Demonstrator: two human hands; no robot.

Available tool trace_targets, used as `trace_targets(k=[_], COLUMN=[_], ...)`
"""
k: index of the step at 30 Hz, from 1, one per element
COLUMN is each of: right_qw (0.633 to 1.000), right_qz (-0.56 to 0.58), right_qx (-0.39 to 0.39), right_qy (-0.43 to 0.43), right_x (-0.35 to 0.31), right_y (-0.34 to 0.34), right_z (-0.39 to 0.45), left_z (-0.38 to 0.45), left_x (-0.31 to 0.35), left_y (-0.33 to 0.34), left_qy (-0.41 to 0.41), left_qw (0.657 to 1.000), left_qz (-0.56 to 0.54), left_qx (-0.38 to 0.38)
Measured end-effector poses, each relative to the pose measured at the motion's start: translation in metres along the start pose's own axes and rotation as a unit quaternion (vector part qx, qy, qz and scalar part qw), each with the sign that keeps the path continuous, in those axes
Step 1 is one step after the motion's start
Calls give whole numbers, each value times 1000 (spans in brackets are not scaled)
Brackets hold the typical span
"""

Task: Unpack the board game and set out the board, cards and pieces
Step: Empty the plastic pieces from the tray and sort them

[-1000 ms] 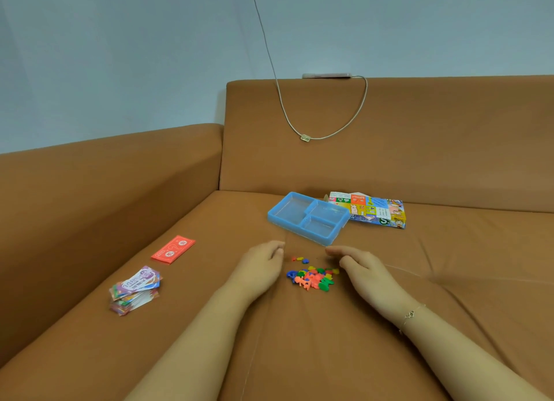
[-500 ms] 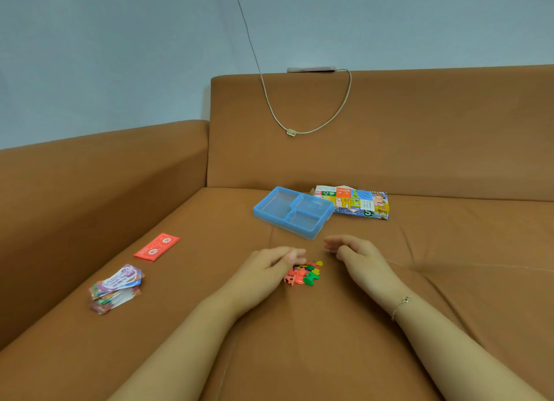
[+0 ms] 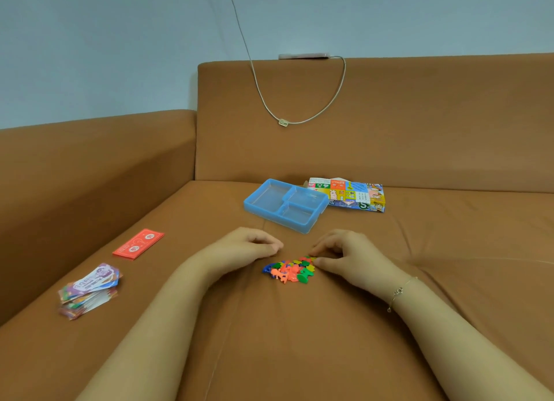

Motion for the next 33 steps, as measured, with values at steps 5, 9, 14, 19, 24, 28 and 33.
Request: trace_targets(k=[5,9,14,19,24,28,33], right_qw=[997,996,995,997,997,990,970], right_qz=[-79,-12,-55,-27,47,126,238], right_qx=[1,74,12,3,26,59,41], right_qy=[2,-46,-86,-74,-52,8,17], right_x=[-5,-30,-49,-47,-44,-27,-23], right_y=[-4,-16,8,6,-2,-13,-15], right_z=[-2,-11,-12,-14,-16,-15,-14], left_z=[-16,-14,-14,-15,-18,-22,-26], left_x=[1,4,9,11,16,21,22], left_y=[-11,-11,-16,-30,-30,-30,-40], left_qy=[9,27,53,72,99,109,100], left_qw=[997,997,994,993,991,992,990], left_qz=[73,72,89,29,-28,10,63], left_qx=[-7,6,37,91,83,63,81])
Point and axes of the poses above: each hand's wrist, its own z-axis towards the middle knuckle, its own y-axis out of the palm, x = y × z, the point moved 9 cm from there along z, towards the middle knuckle, and after that the axes turned 13 degrees about -z, right-handed, at the moved point
